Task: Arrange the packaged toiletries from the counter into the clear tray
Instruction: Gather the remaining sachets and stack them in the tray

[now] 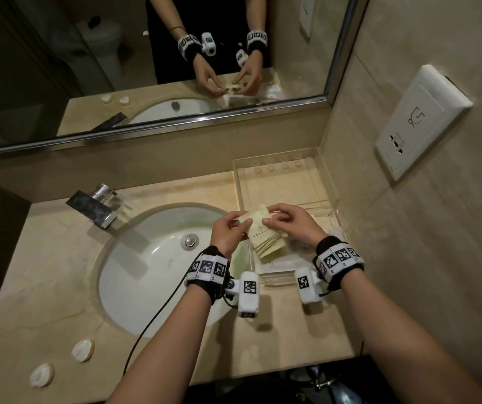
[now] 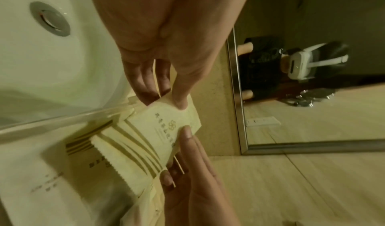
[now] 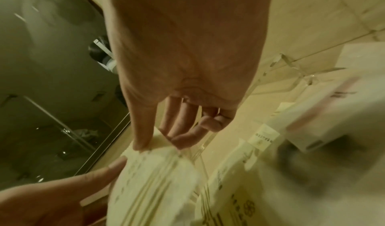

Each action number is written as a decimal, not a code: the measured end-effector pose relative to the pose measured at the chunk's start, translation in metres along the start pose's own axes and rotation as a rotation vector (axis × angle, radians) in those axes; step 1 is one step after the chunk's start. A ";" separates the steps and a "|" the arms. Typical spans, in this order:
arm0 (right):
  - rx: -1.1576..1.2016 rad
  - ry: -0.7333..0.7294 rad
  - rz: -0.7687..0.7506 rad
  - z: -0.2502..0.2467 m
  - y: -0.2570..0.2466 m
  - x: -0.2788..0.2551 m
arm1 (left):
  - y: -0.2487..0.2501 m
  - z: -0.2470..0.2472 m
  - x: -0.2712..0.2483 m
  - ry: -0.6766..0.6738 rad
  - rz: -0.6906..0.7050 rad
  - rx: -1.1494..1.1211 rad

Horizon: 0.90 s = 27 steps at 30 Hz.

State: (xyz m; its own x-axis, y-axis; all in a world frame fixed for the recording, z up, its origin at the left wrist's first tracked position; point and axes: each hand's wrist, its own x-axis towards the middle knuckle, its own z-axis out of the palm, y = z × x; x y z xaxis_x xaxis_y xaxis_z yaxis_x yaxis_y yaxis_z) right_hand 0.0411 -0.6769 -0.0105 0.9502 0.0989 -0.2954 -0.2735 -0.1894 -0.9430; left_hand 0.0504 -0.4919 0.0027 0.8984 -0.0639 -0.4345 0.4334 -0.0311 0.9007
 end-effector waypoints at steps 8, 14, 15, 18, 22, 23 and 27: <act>-0.064 0.302 0.268 -0.023 0.013 0.005 | -0.001 0.006 0.014 0.098 0.188 0.362; -0.237 0.344 0.304 -0.017 0.026 0.007 | -0.007 0.020 0.016 -0.011 0.321 0.588; -0.280 0.361 0.309 -0.016 0.029 0.008 | -0.008 0.024 0.018 -0.034 0.336 0.625; -0.487 0.361 0.294 -0.015 0.033 0.011 | -0.011 0.037 0.023 -0.114 0.377 0.749; -0.586 0.409 0.188 -0.028 0.039 0.008 | -0.020 0.049 0.032 -0.192 0.413 0.917; -0.594 0.376 0.160 -0.032 0.040 0.008 | -0.021 0.051 0.033 -0.209 0.431 0.973; -0.637 0.178 0.177 -0.037 0.041 0.005 | -0.028 0.052 0.040 -0.249 0.507 1.146</act>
State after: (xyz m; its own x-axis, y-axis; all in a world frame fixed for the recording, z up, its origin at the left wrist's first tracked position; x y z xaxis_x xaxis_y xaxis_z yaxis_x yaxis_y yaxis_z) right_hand 0.0398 -0.7206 -0.0449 0.9242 -0.1384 -0.3561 -0.3378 -0.7312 -0.5926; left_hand 0.0701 -0.5458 -0.0399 0.8530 -0.5014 -0.1445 -0.3730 -0.7796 0.5031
